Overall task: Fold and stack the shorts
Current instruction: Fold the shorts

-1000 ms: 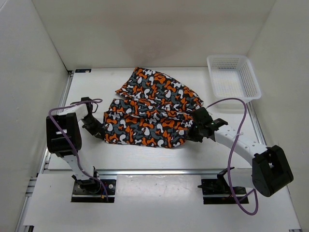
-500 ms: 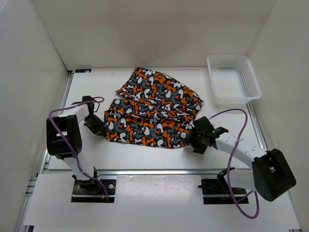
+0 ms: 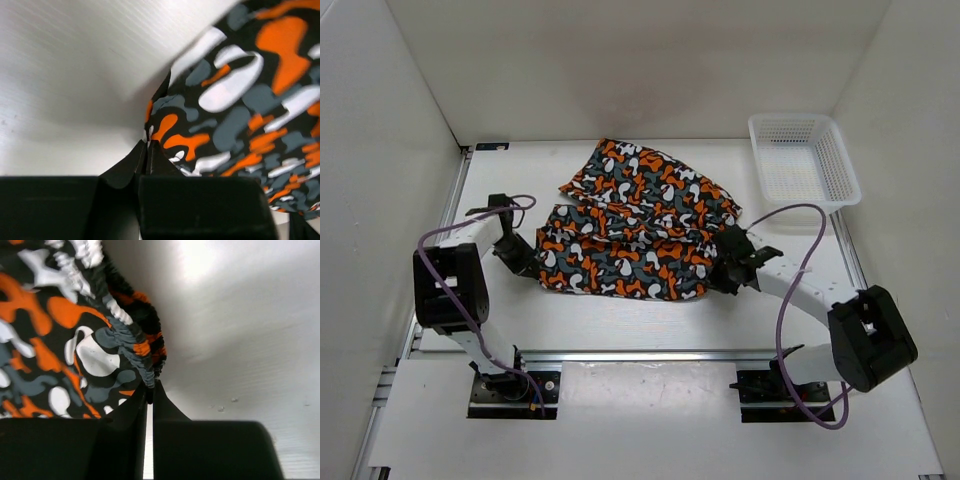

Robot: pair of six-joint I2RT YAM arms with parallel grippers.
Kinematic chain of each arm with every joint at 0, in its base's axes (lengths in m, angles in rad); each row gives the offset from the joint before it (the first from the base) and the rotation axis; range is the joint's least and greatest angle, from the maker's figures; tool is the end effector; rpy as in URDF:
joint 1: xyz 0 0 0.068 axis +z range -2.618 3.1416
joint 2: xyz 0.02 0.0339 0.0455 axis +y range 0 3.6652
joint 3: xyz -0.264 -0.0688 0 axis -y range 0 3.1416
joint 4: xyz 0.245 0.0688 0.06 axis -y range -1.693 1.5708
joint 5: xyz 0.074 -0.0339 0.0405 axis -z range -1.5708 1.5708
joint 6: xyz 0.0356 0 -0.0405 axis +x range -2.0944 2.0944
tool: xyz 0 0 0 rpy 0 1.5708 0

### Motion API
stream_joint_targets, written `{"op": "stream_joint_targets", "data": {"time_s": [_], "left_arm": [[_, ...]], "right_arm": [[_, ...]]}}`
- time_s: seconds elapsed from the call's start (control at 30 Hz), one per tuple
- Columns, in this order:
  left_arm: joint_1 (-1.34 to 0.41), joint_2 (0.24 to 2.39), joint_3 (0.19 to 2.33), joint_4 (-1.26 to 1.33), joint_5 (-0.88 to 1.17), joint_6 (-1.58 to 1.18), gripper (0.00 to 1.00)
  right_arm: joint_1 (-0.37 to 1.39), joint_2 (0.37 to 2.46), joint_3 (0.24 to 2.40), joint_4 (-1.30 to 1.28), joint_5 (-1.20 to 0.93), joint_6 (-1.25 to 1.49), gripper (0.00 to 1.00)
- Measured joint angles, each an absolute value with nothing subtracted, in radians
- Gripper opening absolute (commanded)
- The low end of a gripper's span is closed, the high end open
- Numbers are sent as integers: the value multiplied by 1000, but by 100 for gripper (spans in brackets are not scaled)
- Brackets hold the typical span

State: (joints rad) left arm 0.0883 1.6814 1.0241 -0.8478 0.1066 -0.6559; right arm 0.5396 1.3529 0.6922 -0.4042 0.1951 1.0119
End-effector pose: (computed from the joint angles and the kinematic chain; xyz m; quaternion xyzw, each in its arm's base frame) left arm 0.2861 0.0215 0.1645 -0.3612 0.9304 -0.0603 0.0166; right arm 0.2146 0.1205 0.1730 0.2491 0.9311 0.1071 0.2438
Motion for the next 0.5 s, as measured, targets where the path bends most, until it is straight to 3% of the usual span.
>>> {"op": "stream_joint_targets", "data": {"time_s": [0.17, 0.4, 0.5], "left_arm": [[89, 1610, 1233, -959, 125, -593, 10], [89, 1453, 1872, -1016, 179, -566, 10], [92, 1330, 2015, -978, 207, -593, 10]], "right_arm": [[496, 1266, 931, -555, 258, 884, 0], [453, 1268, 1559, -723, 302, 601, 0], [451, 1260, 1750, -790, 286, 520, 0]]}}
